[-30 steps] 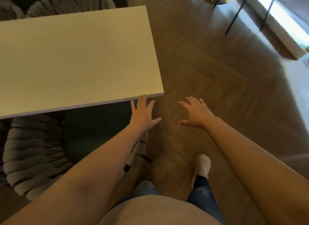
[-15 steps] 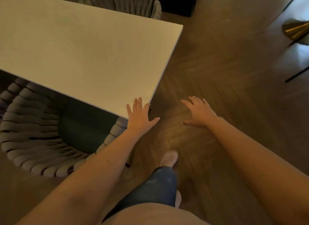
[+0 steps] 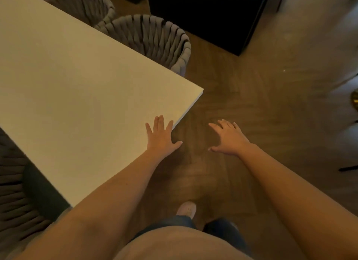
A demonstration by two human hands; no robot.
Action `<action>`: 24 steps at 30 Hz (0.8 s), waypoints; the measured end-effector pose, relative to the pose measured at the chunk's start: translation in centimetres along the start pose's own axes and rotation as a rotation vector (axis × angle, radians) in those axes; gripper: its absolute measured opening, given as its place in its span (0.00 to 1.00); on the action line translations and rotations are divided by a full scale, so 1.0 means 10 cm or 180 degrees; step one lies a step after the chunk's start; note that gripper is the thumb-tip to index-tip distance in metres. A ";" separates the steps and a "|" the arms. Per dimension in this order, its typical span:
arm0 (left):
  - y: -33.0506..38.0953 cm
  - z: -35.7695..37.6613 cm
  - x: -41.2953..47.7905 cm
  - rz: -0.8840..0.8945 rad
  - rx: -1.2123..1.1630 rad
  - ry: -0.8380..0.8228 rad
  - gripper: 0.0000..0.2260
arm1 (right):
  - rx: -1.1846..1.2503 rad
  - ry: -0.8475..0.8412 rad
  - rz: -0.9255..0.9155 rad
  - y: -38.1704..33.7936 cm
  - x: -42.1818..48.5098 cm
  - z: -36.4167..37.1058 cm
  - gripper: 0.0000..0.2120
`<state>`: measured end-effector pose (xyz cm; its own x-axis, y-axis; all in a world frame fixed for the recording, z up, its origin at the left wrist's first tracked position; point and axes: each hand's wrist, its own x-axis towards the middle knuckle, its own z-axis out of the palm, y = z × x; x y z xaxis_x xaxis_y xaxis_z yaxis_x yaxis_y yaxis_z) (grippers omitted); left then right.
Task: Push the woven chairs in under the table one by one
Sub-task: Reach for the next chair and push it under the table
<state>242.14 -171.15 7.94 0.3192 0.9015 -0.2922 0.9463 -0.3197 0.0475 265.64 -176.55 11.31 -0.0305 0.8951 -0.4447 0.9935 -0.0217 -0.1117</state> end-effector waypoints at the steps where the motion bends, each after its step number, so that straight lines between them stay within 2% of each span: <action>1: 0.09 -0.05 0.15 -0.0038 0.0018 -0.0012 0.38 | -0.0021 -0.0022 -0.0037 0.14 0.13 -0.08 0.45; 9: 0.91 -0.31 1.53 -0.0684 -0.0186 0.0021 0.41 | -0.0145 -0.0125 -0.0567 1.41 1.48 -0.72 0.46; 15: 1.65 -0.64 2.37 -0.1377 -0.0651 -0.0071 0.44 | -0.0462 -0.0283 -0.1152 2.33 2.43 -1.50 0.47; 19: 1.84 -0.90 2.87 -0.1657 -0.0858 -0.0001 0.44 | -0.0598 -0.0314 -0.1393 2.50 3.13 -2.00 0.47; 24: 1.70 -1.14 3.62 -0.1994 -0.0993 0.0109 0.43 | -0.0697 -0.0323 -0.1877 2.35 4.08 -2.39 0.46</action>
<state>270.32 -140.64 9.09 -0.2946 0.8990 -0.3241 0.9213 0.3572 0.1535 290.35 -129.94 11.80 -0.5789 0.6819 -0.4472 0.8056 0.5632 -0.1841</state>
